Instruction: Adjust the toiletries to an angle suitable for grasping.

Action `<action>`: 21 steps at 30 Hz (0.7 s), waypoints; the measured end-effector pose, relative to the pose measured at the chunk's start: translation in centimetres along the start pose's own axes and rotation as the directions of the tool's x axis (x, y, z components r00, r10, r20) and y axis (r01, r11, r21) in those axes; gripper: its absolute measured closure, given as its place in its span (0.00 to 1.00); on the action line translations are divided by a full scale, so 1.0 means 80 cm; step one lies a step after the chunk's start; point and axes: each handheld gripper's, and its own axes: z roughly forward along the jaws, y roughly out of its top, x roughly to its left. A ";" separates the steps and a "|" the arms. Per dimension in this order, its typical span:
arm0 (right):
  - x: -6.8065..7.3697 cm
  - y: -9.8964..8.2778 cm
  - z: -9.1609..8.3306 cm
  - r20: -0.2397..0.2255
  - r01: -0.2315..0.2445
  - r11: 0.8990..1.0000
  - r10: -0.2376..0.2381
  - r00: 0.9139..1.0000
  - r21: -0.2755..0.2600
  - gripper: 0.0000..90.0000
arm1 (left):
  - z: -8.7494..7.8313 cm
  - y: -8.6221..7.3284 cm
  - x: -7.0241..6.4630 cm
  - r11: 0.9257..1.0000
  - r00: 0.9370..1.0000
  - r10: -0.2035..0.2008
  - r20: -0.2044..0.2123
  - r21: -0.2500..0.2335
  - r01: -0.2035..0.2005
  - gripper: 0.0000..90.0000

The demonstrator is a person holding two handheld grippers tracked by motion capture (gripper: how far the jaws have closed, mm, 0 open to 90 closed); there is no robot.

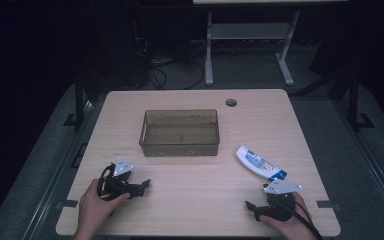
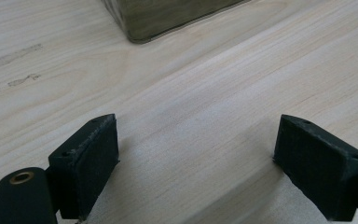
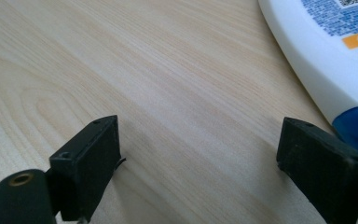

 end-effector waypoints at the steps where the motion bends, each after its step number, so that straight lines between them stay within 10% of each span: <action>1: 0.000 0.000 0.000 0.000 0.000 1.000 0.000 1.000 0.000 0.14 | 0.000 0.000 0.000 1.000 1.000 0.000 0.000 -0.001 0.000 0.14; 6: -0.001 -0.001 -0.001 0.002 0.001 1.000 -0.001 1.000 -0.005 0.19 | 0.000 0.000 0.000 1.000 1.000 0.000 0.001 -0.001 0.000 0.14; 21: -0.009 0.007 -0.018 -0.068 -0.027 0.999 0.024 0.997 -0.042 0.99 | 0.000 0.000 0.000 1.000 1.000 0.000 0.000 -0.001 0.000 0.14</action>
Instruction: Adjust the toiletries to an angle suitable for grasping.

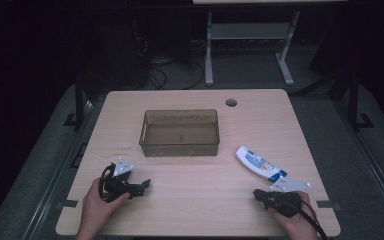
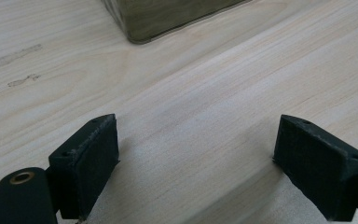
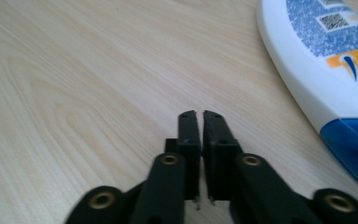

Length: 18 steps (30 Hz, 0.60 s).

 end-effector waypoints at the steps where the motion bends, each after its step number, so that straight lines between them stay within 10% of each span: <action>1: 0.000 0.000 0.000 0.000 0.000 1.000 0.000 1.000 0.000 0.99 | 0.000 0.000 0.000 1.000 1.000 0.000 0.000 0.000 0.000 0.14; 18: -0.030 0.010 -0.013 0.012 -0.047 0.999 0.047 0.999 0.009 1.00 | 0.000 0.000 0.000 1.000 1.000 -0.002 -0.002 0.000 0.002 0.14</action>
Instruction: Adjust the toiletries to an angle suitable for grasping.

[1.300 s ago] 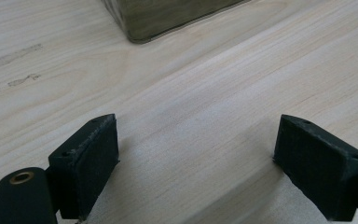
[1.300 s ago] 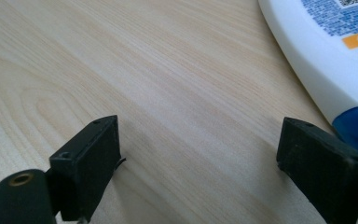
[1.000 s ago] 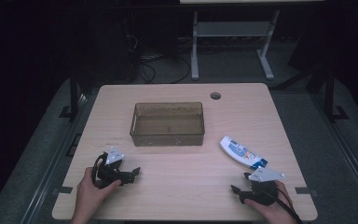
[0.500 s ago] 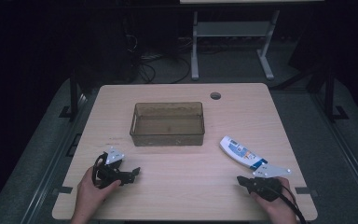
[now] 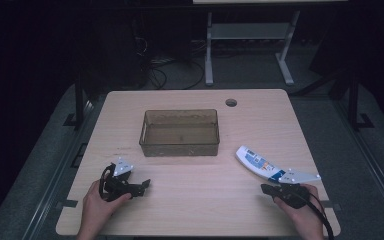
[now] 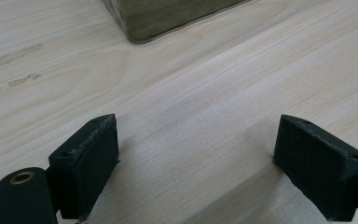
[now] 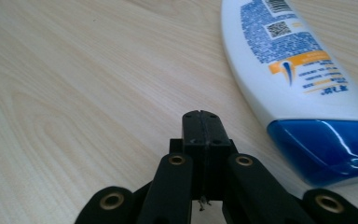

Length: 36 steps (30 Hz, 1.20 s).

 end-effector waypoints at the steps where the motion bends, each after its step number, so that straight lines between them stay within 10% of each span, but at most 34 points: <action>1: -0.002 0.001 0.000 0.001 -0.003 1.000 0.002 1.000 0.002 1.00 | 0.000 0.000 0.000 1.000 1.000 -0.001 0.000 0.000 0.001 0.14; 36: -0.060 0.001 -0.003 0.076 -0.079 0.997 0.078 0.994 0.004 1.00 | 0.000 0.000 0.000 1.000 1.000 0.000 0.000 0.000 0.000 0.14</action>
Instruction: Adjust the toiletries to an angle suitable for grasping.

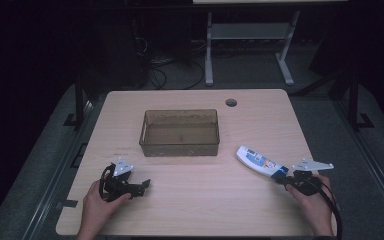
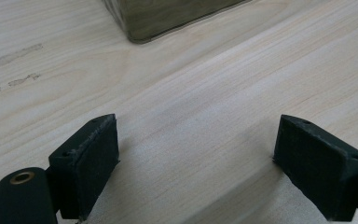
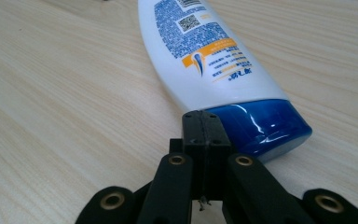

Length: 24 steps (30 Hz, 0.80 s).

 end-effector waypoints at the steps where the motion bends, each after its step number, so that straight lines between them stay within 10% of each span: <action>1: -0.002 0.001 0.000 0.003 -0.005 1.000 0.005 1.000 0.000 1.00 | 0.000 0.000 0.000 1.000 1.000 0.000 0.000 0.000 0.000 0.14; 24: -0.033 0.012 0.013 0.055 -0.054 0.998 0.055 0.997 -0.013 1.00 | 0.000 0.000 0.000 1.000 1.000 0.000 0.000 0.000 0.000 0.14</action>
